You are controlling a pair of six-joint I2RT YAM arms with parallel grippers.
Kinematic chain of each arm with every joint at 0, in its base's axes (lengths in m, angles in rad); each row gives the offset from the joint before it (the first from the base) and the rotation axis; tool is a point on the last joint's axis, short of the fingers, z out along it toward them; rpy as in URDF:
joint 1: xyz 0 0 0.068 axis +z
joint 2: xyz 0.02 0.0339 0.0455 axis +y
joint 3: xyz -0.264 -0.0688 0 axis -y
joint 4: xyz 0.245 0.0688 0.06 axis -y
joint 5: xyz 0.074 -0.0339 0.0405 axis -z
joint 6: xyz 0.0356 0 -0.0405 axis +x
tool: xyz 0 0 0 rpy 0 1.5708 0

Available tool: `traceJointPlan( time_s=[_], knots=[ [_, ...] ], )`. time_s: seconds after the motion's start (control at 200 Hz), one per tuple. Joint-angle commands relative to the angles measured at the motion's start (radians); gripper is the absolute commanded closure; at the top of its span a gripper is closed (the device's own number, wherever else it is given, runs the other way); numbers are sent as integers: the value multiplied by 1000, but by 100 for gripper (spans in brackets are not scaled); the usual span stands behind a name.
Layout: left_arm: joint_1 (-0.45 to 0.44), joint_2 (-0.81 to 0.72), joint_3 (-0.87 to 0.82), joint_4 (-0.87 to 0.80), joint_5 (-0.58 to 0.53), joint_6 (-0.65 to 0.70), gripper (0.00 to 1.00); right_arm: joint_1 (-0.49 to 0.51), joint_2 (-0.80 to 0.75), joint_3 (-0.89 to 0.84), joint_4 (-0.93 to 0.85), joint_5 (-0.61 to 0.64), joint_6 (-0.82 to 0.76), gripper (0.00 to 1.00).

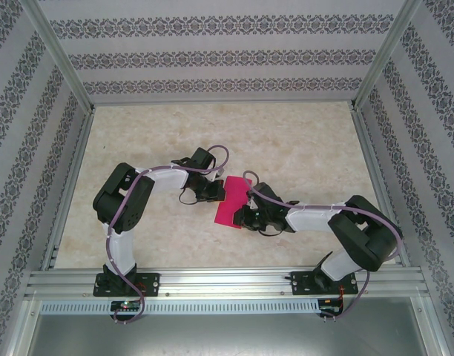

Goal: Fold a paper plane with a square sheet of paper (pick it up from the middle)
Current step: Fold the square sheet of paper in half at the center of the table.

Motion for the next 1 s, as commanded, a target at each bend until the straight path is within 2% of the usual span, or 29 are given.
traceJointPlan(
  time_s=[0.0, 0.085, 0.165, 0.335, 0.405, 0.555, 0.639, 0.759, 0.879, 0.994],
  knots=[
    [-16, 52, -29, -88, -107, 11, 100, -1, -69, 38, -144, 47, -56, 79],
    [-15, 53, -28, -87, -105, 11, 100, -40, -131, 80, -189, 76, -93, 77],
    [-14, 55, -25, -87, -106, 12, 100, -125, -139, 127, -191, 67, -121, 76],
    [-16, 63, -22, -96, -112, 23, 100, -278, 2, 218, -24, -79, -90, 75],
    [-15, 67, -21, -103, -116, 28, 100, -296, 79, 263, 25, -115, -77, 76],
    [-16, 69, -24, -94, -109, 23, 100, -305, 219, 362, -6, -97, -98, 77],
    [-15, 67, -26, -91, -106, 20, 100, -319, 268, 370, -8, -68, -100, 77],
    [-15, 69, -27, -91, -100, 23, 100, -344, 334, 338, 67, -89, -73, 77],
    [-17, 69, -26, -94, -100, 27, 100, -351, 368, 329, 67, -84, -74, 77],
    [-16, 65, -31, -89, -95, 22, 100, -353, 329, 334, 48, -97, -80, 74]
  ],
)
